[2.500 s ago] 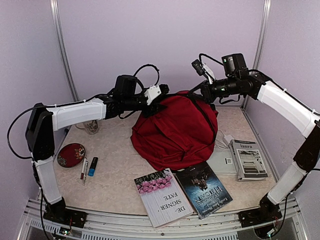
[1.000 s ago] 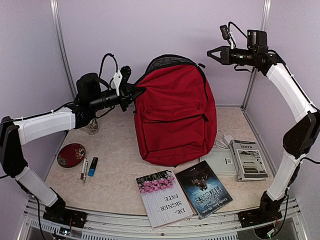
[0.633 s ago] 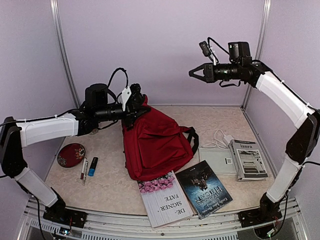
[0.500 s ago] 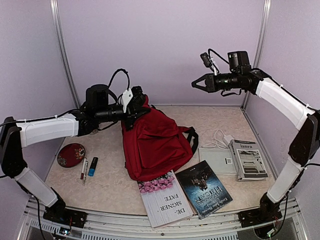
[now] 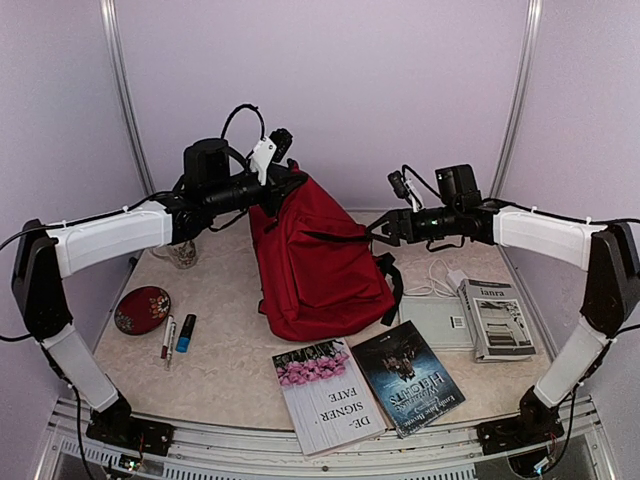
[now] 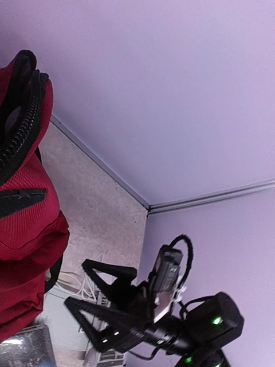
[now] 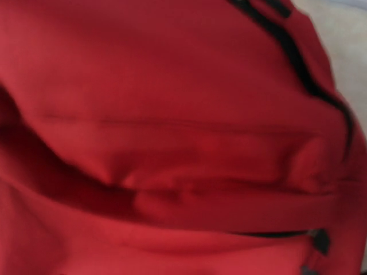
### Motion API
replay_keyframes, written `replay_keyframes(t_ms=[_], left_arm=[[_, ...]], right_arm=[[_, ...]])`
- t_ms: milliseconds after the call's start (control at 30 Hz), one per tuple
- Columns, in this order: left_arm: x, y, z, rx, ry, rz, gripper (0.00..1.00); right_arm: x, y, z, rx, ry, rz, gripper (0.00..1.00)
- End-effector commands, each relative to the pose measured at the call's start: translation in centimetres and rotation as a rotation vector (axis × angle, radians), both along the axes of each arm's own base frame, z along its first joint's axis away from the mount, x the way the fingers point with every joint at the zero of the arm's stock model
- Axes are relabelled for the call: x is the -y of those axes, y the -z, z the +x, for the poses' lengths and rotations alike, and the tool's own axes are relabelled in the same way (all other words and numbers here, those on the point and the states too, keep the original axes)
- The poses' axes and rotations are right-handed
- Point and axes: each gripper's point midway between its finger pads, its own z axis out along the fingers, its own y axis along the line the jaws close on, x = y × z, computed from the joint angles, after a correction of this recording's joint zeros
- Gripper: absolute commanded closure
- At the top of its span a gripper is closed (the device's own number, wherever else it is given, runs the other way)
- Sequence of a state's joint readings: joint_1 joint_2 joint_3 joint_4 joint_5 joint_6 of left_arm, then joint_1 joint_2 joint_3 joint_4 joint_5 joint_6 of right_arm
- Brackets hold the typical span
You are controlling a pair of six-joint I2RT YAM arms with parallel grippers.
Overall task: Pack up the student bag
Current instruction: Pass from the left arm to the right
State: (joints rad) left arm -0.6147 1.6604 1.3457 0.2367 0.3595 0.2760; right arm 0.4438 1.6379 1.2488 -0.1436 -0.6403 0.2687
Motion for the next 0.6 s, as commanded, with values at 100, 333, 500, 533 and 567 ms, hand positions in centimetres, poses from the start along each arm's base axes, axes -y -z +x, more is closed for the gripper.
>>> replay_keyframes(t_ms=[100, 333, 500, 533, 567], left_arm=[[-2.5, -13.7, 0.6, 0.065, -0.241, -0.42, 1.0], [-3.8, -19.1, -3.5, 0.062, -0.269, -0.614, 1.0], [-2.4, -15.7, -4.5, -0.021, -0.312, -0.629, 1.0], [-2.4, -14.8, -4.3, -0.047, -0.33, -0.636, 1.0], [-2.2, -13.7, -4.1, -0.079, -0.339, -0.645, 1.0]], right_arm=[[-1.6, -4.0, -0.6, 0.153, 0.075, -0.001, 0.06], [-0.5, -7.6, -3.4, 0.206, 0.091, -0.019, 0.05], [-0.3, -12.6, -5.7, 0.32, 0.128, -0.059, 0.03], [-0.5, -12.8, -6.1, 0.319, 0.137, -0.053, 0.03], [-1.0, -12.4, -6.6, 0.307, 0.139, -0.046, 0.03]])
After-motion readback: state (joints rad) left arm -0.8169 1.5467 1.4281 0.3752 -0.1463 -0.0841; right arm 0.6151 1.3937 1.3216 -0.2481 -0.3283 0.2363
